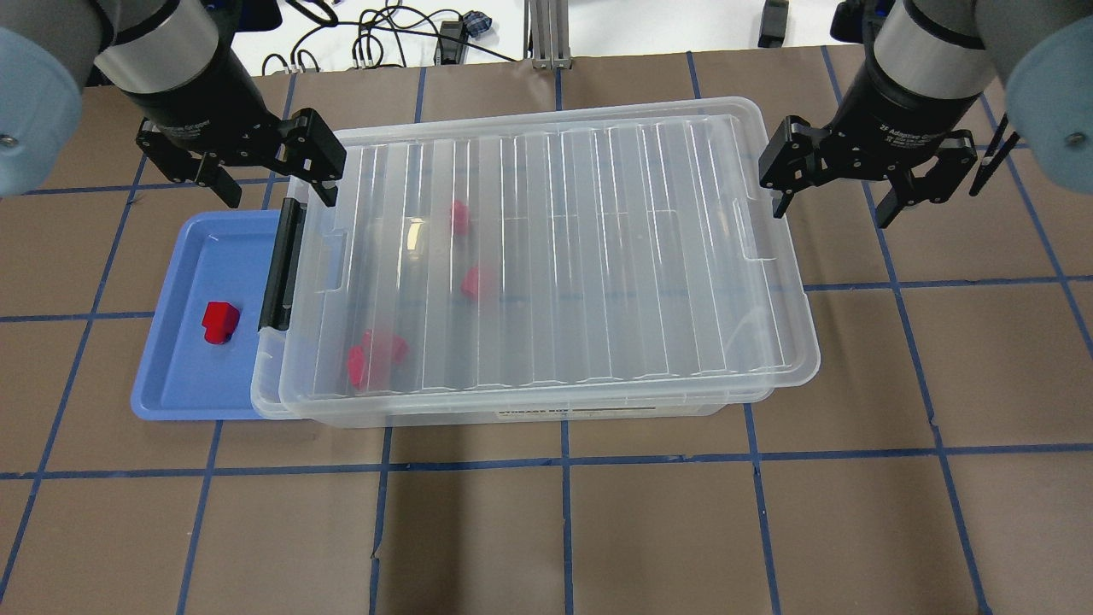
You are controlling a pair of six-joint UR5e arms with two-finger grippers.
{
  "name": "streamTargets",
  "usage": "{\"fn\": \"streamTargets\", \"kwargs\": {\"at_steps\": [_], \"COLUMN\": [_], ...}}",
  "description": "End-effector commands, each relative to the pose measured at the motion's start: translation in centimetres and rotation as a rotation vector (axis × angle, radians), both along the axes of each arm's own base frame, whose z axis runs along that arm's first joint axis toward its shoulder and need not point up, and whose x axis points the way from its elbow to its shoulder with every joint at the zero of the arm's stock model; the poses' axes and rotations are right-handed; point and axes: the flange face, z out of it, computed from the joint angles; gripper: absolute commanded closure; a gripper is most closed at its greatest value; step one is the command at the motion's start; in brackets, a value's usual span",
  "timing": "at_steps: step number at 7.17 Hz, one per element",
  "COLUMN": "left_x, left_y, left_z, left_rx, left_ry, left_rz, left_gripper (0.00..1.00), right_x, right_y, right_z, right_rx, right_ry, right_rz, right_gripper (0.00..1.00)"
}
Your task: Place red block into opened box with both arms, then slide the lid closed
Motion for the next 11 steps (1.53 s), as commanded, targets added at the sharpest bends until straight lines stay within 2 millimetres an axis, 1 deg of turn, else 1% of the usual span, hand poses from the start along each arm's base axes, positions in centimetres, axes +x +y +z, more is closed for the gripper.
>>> {"fn": "streamTargets", "kwargs": {"at_steps": [1,5,6,7,9,10,11], "left_x": [0.0,0.0,0.0,0.0,0.0,0.0,0.0], "left_y": [0.1,0.0,-0.1,0.4,0.0,0.0,0.2], "left_z": [0.1,0.1,-0.1,0.3,0.1,0.0,0.3], "left_rx": [-0.001,-0.001,0.002,-0.005,0.001,0.001,-0.004], "left_ry": [0.0,-0.001,-0.001,-0.001,-0.001,-0.001,-0.001], "left_rz": [-0.001,-0.001,-0.001,-0.001,-0.001,-0.001,-0.001], "left_gripper": [0.0,0.0,0.0,0.0,0.0,0.0,0.0], "right_x": [0.0,0.0,0.0,-0.2,-0.7,-1.0,-1.0], "right_y": [0.0,-0.3,-0.6,-1.0,-3.7,-5.2,-6.7], "right_z": [0.0,-0.1,-0.6,-1.3,-6.3,-7.2,-9.0], "right_rx": [0.0,-0.009,-0.002,0.013,0.109,0.073,0.061], "right_ry": [0.001,0.0,0.0,0.002,0.008,0.007,0.0], "right_rz": [0.001,0.001,-0.001,0.006,0.006,-0.006,-0.004], "right_gripper": [0.0,0.0,0.0,0.0,0.0,0.0,0.0]}}
